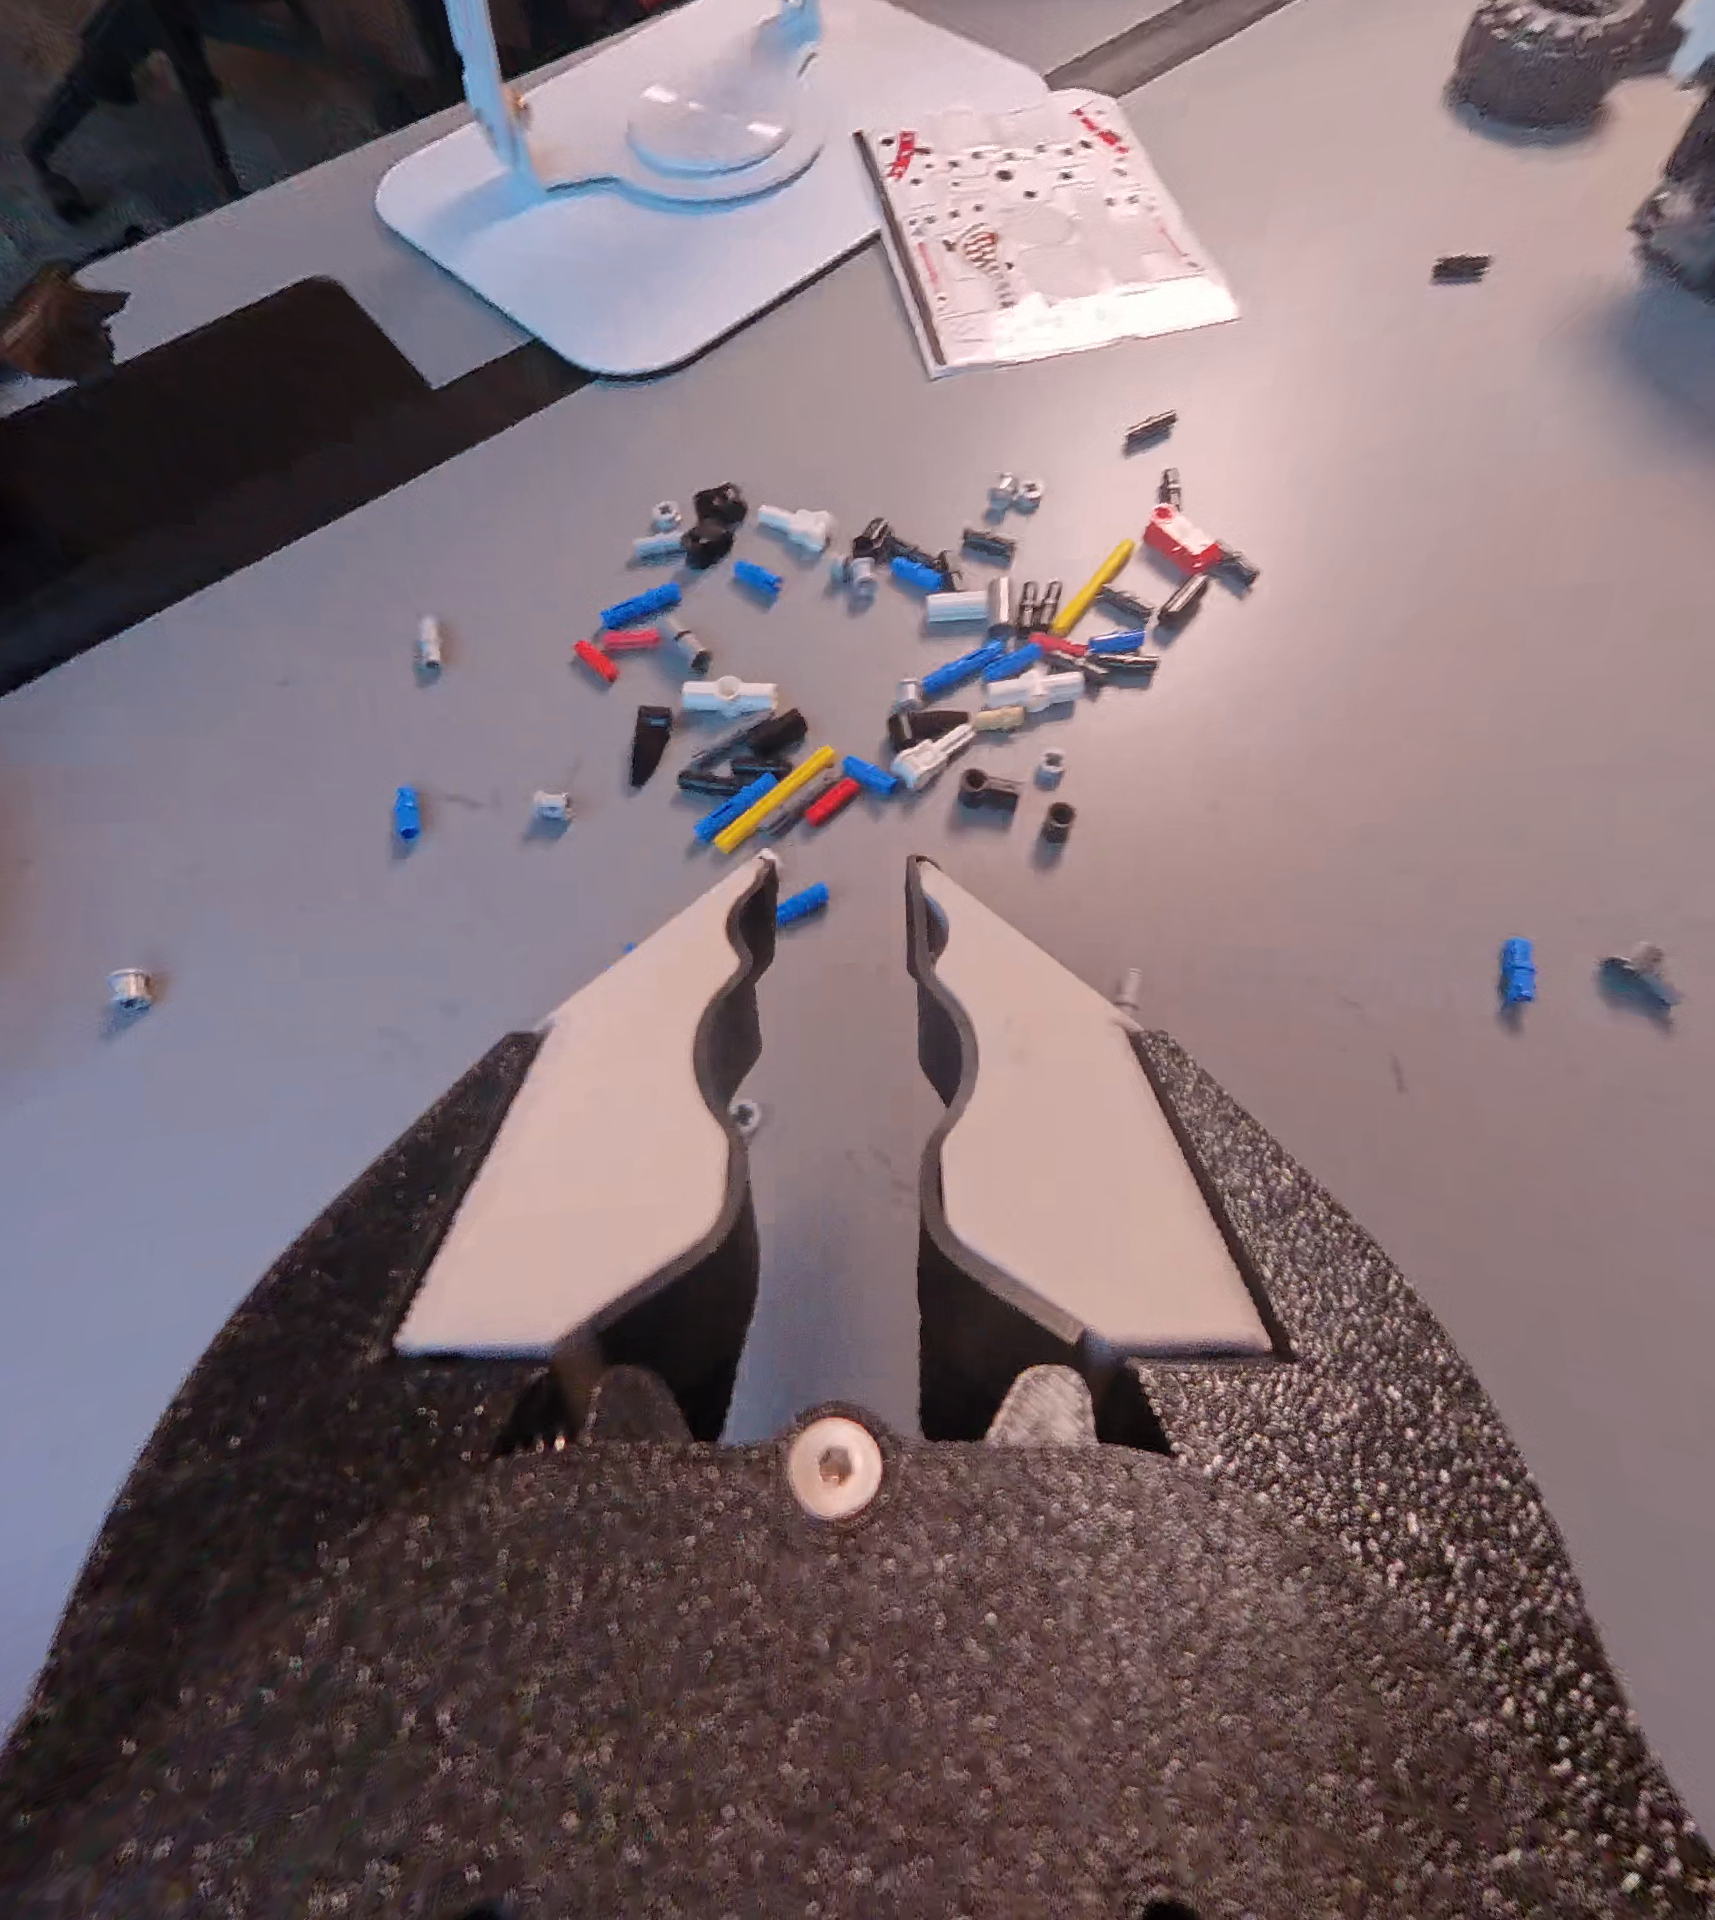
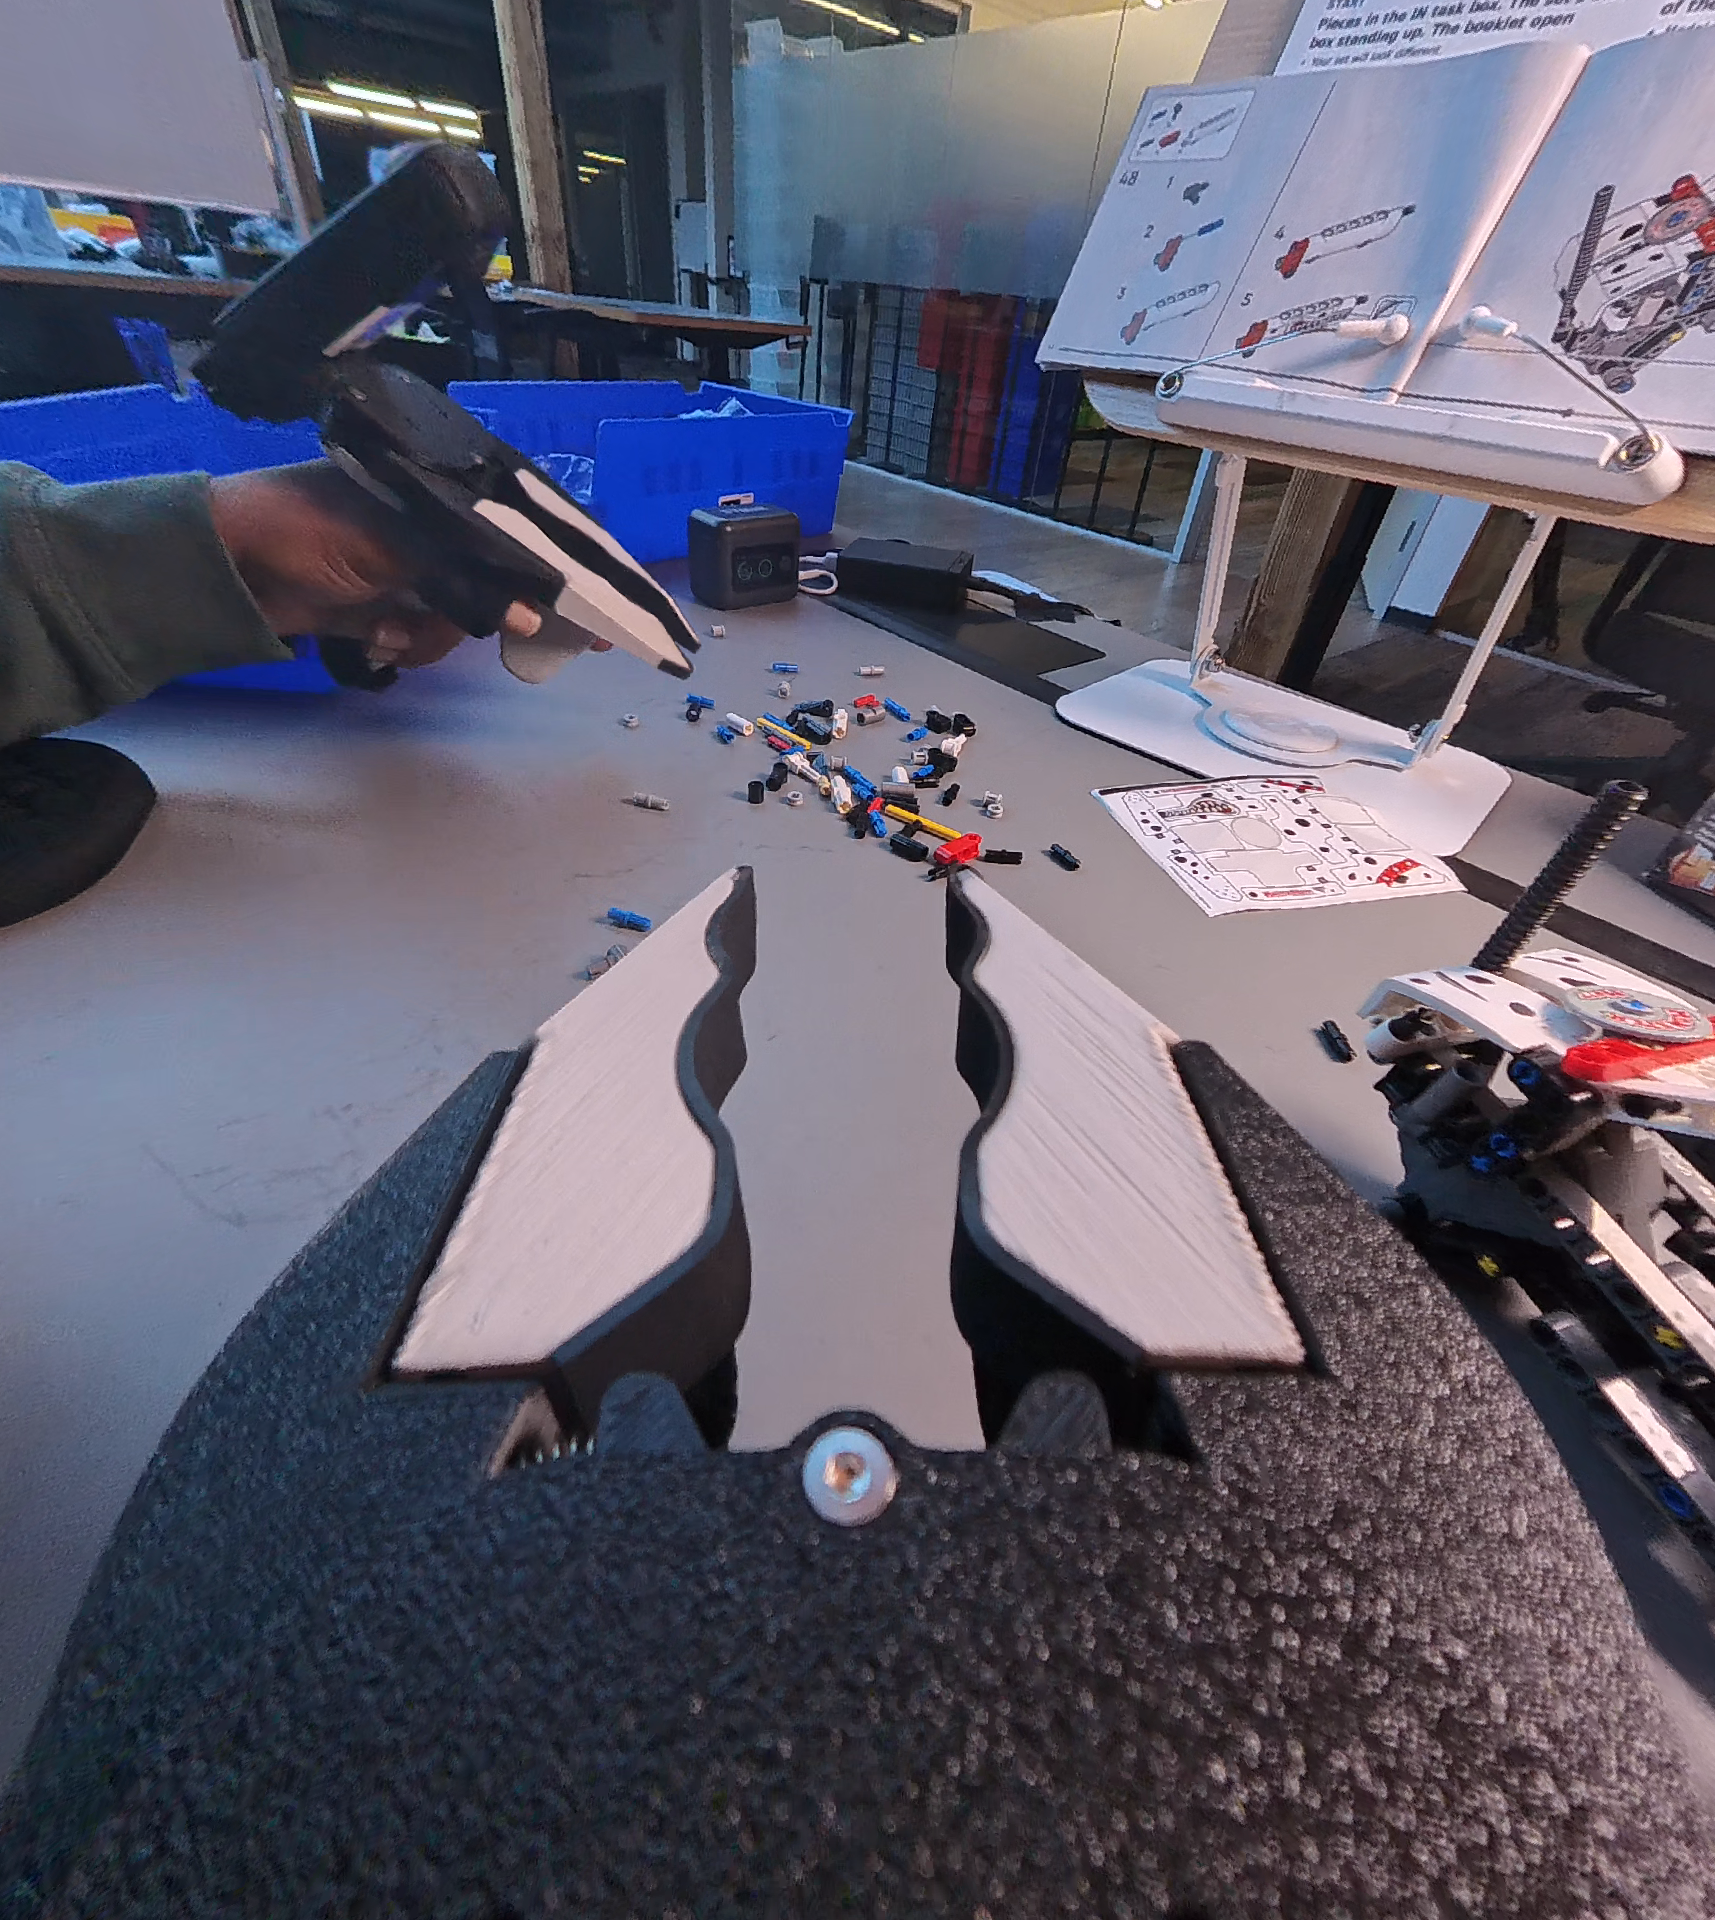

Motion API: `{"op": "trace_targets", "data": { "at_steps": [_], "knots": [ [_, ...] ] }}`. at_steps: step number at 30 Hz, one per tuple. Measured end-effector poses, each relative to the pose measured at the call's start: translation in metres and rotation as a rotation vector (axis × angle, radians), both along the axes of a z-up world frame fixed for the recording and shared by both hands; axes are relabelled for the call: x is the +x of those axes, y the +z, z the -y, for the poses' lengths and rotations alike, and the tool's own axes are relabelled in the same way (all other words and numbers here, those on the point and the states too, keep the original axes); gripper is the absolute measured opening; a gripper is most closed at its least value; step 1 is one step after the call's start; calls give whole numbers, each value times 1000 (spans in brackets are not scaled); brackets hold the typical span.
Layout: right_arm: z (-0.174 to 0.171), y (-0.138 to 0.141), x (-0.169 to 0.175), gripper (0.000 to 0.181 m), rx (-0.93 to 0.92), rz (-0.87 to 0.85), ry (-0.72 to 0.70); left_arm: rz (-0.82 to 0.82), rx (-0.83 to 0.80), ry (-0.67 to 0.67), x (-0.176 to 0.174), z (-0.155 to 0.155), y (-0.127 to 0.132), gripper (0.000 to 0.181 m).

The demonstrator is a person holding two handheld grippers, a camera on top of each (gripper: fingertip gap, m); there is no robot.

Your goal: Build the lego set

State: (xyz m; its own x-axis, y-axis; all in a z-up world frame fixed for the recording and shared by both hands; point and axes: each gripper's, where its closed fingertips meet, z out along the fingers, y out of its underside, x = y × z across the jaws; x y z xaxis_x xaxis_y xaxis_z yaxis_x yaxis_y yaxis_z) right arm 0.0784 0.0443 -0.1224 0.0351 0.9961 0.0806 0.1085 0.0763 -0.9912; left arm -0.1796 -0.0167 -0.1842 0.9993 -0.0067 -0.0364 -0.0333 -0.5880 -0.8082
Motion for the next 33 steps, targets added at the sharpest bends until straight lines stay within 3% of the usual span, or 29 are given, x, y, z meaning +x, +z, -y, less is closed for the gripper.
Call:
{"op": "trace_targets", "data": {
  "at_steps": [8, 18, 29, 31, 33],
  "knots": [
    [0, -1, 0, 36, -4, 4, 3, -45, -69, 69, -40, -32, -22, 19],
    [-2, 1, 1, 36, -14, -4, -1, 17, -178, 14, -39, -46, -42, 18],
    [-2, 1, 2, 36, -7, -5, 0, -16, -170, -10, -37, -44, -37, 4],
    [-3, 2, 3, 36, -6, -8, -4, 45, -109, -52, -23, -43, -20, 4],
    [-4, 3, 3, 36, -9, -11, -9, 110, -66, -182, 13, -36, -2, 4]
  ]
}}
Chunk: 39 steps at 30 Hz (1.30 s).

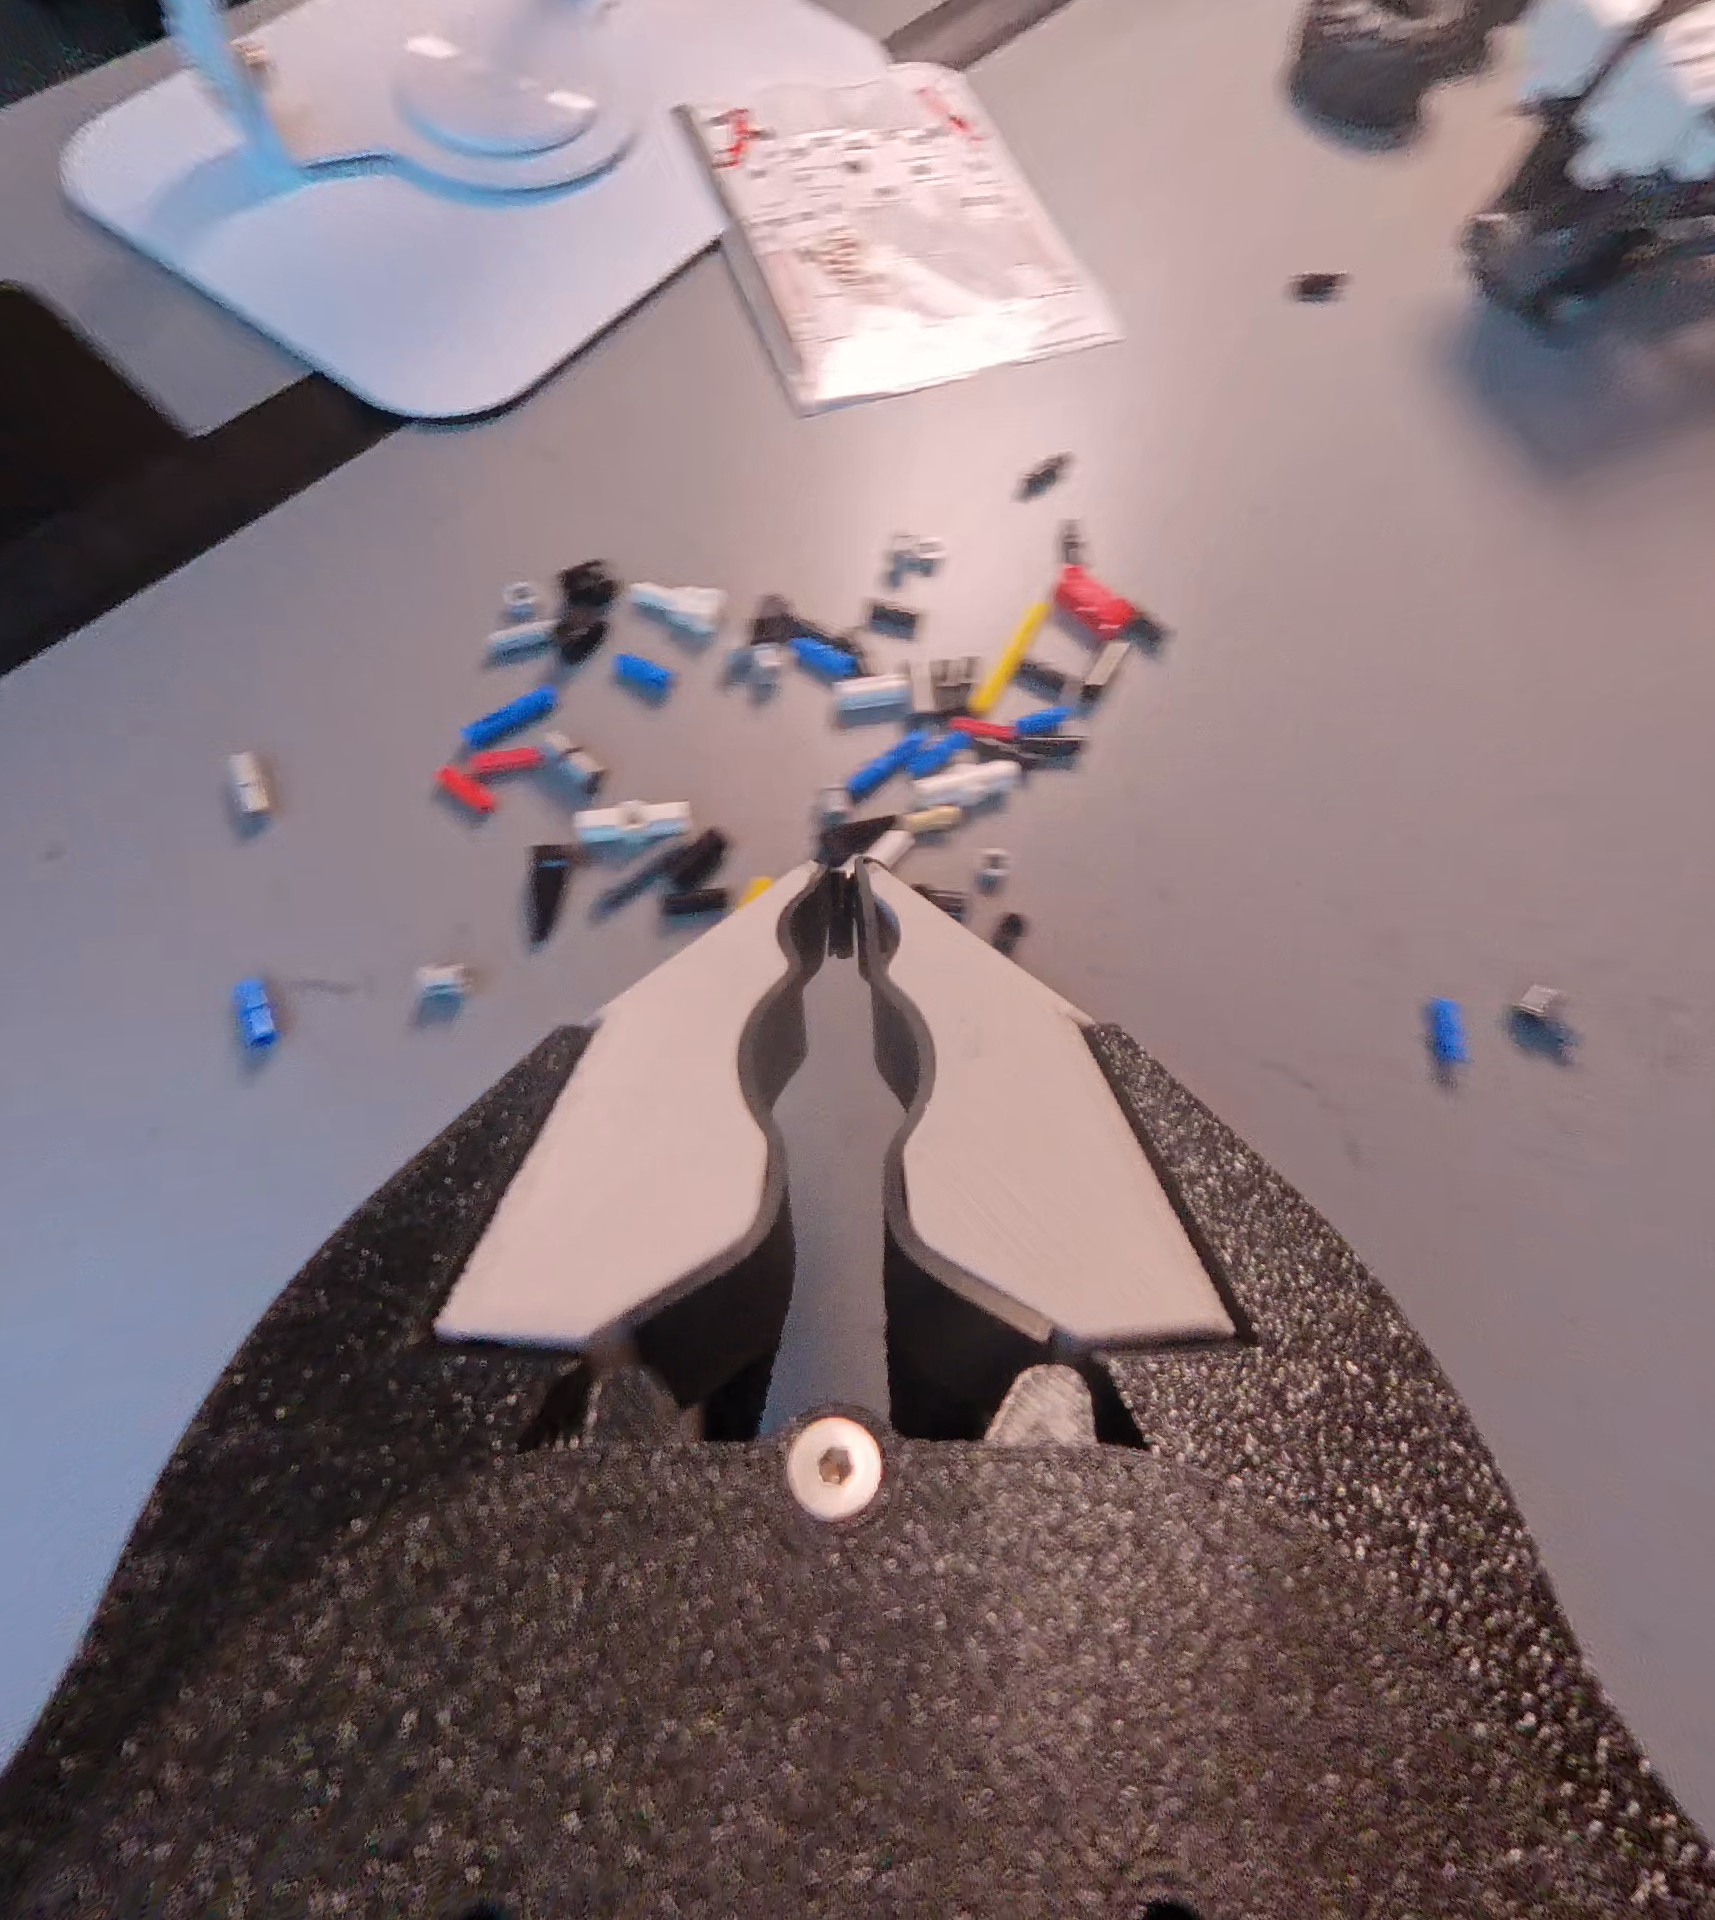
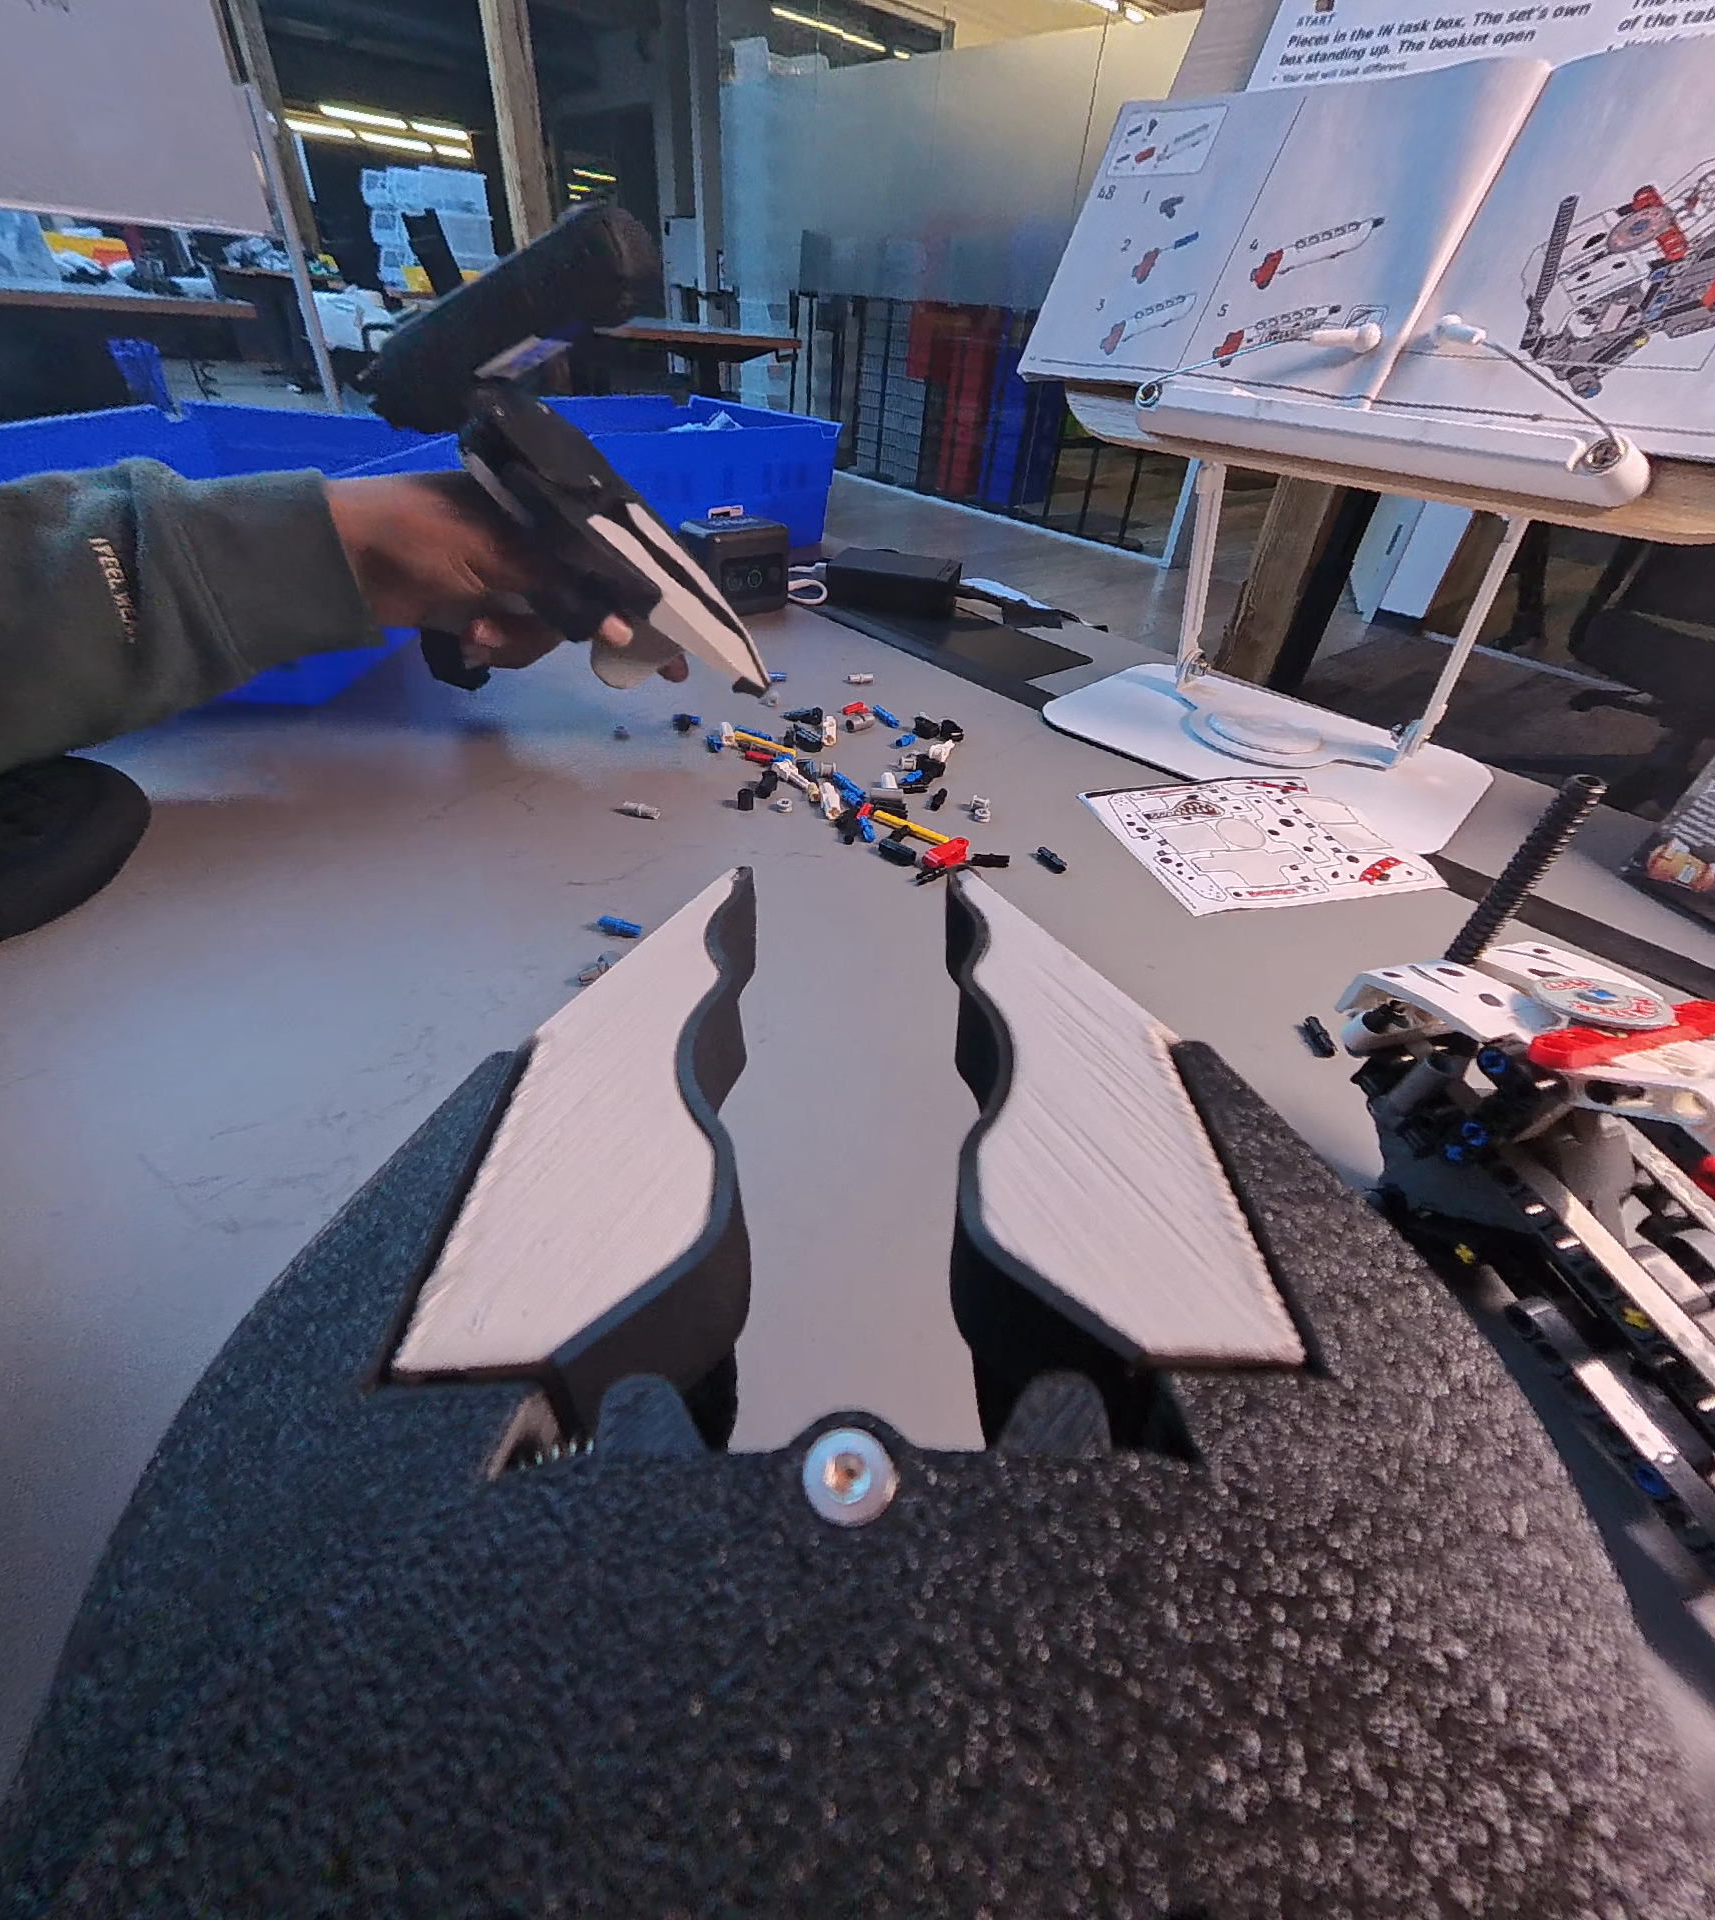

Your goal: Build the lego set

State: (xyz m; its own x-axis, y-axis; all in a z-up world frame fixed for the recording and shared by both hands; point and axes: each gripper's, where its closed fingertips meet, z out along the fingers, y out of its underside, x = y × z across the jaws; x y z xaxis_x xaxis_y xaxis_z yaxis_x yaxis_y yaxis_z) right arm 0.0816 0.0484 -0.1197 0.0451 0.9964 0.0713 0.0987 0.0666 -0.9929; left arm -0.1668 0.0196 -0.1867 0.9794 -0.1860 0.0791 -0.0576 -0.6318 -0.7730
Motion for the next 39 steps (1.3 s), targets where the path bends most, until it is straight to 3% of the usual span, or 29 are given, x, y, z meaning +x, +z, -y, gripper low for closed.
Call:
{"op": "trace_targets", "data": {
  "at_steps": [3, 6, 11, 14, 17, 19, 21, 23, 26, 31, 39],
  "knots": [
    [-4, -1, 0, 36, -13, 1, -12, 27, -6, -235, 68, 24, 1, 4],
    [-7, -3, 0, 36, -26, 2, -21, -10, -39, -384, 113, 45, -13, 4],
    [-6, -6, -3, 36, -15, 22, -19, -100, -75, -496, 136, 59, -31, 5],
    [-7, -6, -3, 36, -19, 19, -23, -114, -94, -525, 136, 62, -33, 22],
    [-8, -4, -2, 36, -23, 11, -24, -106, -43, -504, 125, 58, -19, 27],
    [-7, -5, -2, 36, -20, 11, -22, -90, 7, -422, 105, 47, -4, 24],
    [-6, -5, -2, 36, -13, 16, -17, -94, 36, -234, 65, 29, 6, 15],
    [-4, -6, -3, 36, -4, 22, -12, -110, -14, -16, 14, 17, -1, 13],
    [-3, -6, -3, 36, 9, 26, -8, -116, -70, 149, -33, 6, -20, 16],
    [-4, -5, -2, 36, 6, 16, -16, -127, -80, 144, -44, -12, -30, 15],
    [-5, -4, -1, 36, -1, 12, -14, -120, -132, 53, -33, -13, -35, 14]
  ]
}}
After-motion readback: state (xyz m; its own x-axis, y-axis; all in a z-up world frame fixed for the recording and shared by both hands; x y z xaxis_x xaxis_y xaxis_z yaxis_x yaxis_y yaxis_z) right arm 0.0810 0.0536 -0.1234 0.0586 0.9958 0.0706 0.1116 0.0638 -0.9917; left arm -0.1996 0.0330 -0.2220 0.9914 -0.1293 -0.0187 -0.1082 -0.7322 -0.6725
